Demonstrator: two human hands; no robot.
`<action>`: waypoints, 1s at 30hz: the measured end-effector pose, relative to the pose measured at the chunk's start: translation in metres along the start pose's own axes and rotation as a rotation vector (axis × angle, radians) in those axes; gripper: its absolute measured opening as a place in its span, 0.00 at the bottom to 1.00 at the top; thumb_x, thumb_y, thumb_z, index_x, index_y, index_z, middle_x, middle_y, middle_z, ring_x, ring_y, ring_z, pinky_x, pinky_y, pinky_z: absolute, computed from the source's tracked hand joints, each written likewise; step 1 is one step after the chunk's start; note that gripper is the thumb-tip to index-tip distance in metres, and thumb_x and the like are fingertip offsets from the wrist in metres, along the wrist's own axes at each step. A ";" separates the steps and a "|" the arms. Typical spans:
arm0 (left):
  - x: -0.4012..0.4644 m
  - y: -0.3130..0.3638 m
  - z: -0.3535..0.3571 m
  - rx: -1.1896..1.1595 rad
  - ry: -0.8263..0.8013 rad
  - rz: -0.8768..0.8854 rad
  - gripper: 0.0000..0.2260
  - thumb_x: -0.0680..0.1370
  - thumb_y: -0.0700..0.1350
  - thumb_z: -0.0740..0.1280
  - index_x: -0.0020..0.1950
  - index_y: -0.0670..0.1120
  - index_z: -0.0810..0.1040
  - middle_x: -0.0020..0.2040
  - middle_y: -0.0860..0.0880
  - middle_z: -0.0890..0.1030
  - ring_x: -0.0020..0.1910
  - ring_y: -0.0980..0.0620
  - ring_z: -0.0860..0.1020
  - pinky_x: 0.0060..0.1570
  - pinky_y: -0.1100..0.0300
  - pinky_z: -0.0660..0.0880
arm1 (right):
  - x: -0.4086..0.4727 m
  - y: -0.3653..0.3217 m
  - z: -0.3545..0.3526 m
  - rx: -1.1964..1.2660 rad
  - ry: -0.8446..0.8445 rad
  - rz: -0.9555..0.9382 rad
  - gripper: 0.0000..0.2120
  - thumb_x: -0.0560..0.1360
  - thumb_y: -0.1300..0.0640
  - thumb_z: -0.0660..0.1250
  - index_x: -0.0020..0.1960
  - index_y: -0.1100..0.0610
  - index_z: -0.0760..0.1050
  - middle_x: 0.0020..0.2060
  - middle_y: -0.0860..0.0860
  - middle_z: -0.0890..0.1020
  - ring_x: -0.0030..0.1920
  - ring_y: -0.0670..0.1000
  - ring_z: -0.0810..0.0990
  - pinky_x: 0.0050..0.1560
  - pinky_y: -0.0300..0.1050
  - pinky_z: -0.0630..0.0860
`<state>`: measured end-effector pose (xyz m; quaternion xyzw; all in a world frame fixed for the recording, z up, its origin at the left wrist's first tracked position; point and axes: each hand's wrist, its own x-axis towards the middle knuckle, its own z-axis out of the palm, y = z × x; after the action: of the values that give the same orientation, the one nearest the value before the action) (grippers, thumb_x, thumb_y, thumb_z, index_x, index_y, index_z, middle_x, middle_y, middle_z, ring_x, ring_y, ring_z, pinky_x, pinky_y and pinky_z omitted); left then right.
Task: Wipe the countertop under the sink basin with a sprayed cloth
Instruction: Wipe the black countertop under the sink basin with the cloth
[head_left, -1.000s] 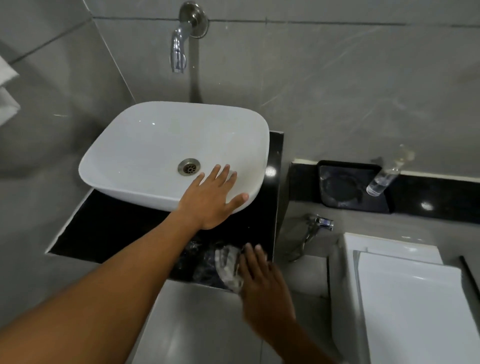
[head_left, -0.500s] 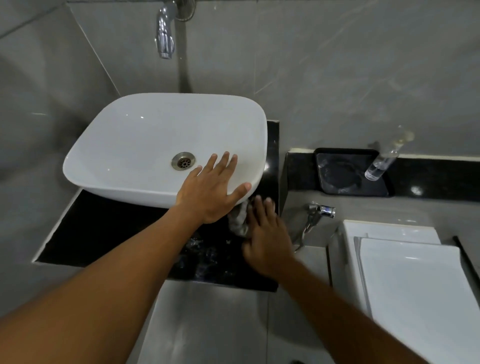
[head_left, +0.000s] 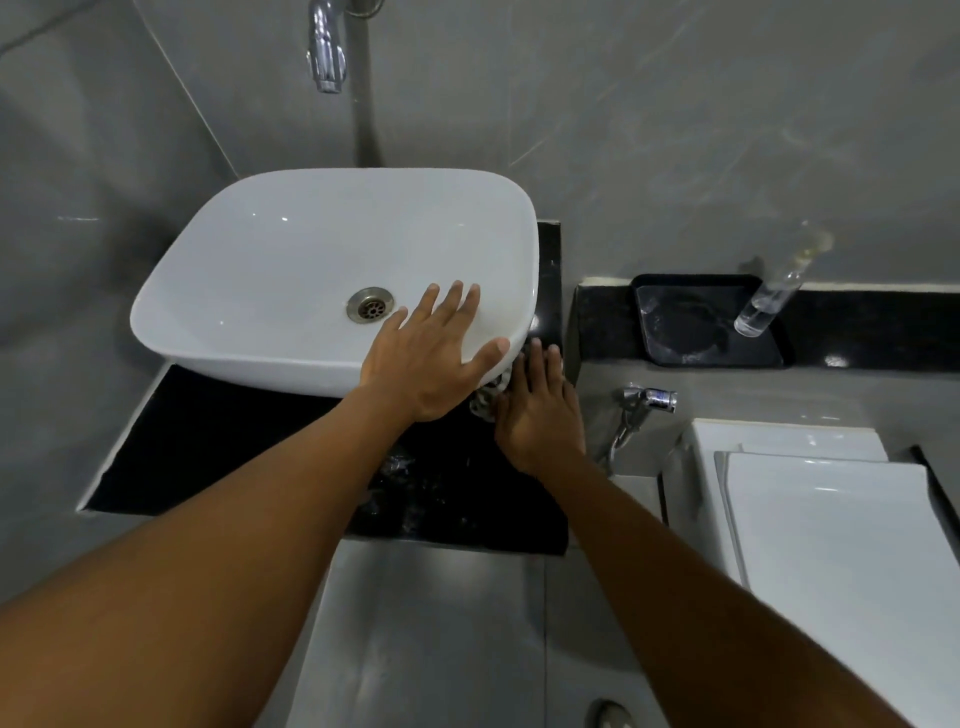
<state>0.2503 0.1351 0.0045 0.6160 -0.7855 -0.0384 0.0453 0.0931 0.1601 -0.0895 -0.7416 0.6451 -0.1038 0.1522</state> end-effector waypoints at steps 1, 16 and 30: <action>0.000 0.000 0.000 0.001 -0.005 -0.001 0.37 0.77 0.70 0.41 0.80 0.51 0.48 0.81 0.49 0.53 0.79 0.47 0.51 0.75 0.42 0.55 | 0.003 0.000 -0.001 -0.006 -0.008 -0.004 0.30 0.83 0.47 0.46 0.80 0.60 0.45 0.80 0.59 0.45 0.79 0.59 0.40 0.78 0.56 0.48; -0.005 0.001 0.001 0.026 0.003 0.003 0.36 0.77 0.69 0.39 0.80 0.50 0.49 0.81 0.50 0.52 0.80 0.48 0.48 0.76 0.43 0.51 | -0.083 -0.002 0.014 -0.065 -0.021 -0.093 0.28 0.82 0.50 0.47 0.79 0.60 0.52 0.79 0.59 0.49 0.79 0.60 0.45 0.78 0.56 0.53; -0.009 0.007 -0.004 0.057 0.078 0.032 0.32 0.80 0.64 0.45 0.79 0.47 0.54 0.81 0.48 0.56 0.79 0.47 0.52 0.75 0.43 0.55 | -0.085 -0.029 0.022 0.037 -0.022 -0.131 0.29 0.81 0.49 0.51 0.80 0.57 0.51 0.80 0.56 0.49 0.79 0.57 0.42 0.75 0.51 0.45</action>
<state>0.2462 0.1458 0.0095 0.6056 -0.7935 0.0089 0.0591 0.1150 0.2498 -0.0965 -0.7804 0.5913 -0.1176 0.1657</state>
